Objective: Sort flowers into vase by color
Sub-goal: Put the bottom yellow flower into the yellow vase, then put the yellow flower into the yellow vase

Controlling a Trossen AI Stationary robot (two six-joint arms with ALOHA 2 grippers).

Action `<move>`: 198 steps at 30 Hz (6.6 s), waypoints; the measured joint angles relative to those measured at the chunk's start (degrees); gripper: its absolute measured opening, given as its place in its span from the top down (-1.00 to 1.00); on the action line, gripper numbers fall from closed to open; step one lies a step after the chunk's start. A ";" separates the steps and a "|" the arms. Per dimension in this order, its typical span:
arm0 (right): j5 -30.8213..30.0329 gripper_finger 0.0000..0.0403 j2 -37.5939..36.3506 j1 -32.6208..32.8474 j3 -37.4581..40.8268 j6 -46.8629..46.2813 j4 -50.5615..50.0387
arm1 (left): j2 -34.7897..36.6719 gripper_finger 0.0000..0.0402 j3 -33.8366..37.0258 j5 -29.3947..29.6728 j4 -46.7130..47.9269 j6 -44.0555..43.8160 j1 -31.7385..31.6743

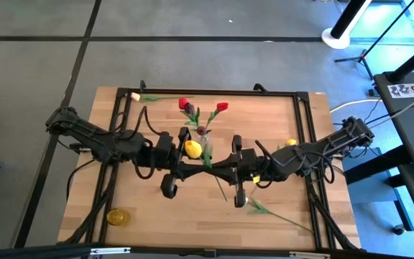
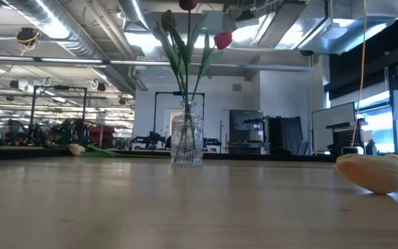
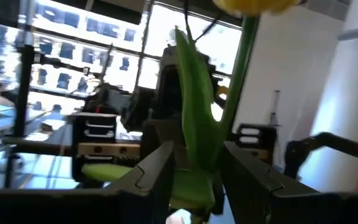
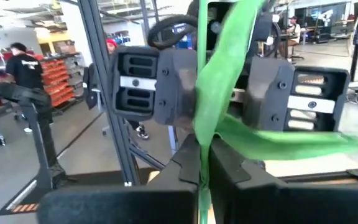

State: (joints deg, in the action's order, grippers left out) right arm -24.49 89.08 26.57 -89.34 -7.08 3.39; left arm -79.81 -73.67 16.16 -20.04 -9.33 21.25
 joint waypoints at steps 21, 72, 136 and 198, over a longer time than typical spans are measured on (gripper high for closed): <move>-1.03 -0.12 -2.52 1.42 -0.05 6.23 -3.58 | 13.76 0.99 -0.07 -0.69 25.69 1.85 7.44; -14.12 -0.40 -2.84 -4.87 0.00 -1.50 -10.84 | 49.39 1.00 31.04 -2.25 31.36 4.99 41.81; 11.99 -0.37 -3.34 -15.63 14.07 -93.61 -91.51 | 49.27 0.65 11.02 12.50 84.09 -59.26 47.87; 0.44 0.98 -4.95 -5.27 10.49 5.99 18.79 | 13.53 0.19 23.59 -7.72 -9.50 -7.57 -3.76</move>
State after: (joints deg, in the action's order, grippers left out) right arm -24.05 84.12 21.29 -78.85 -1.09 22.18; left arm -66.28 -50.08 8.43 -29.54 -16.89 17.49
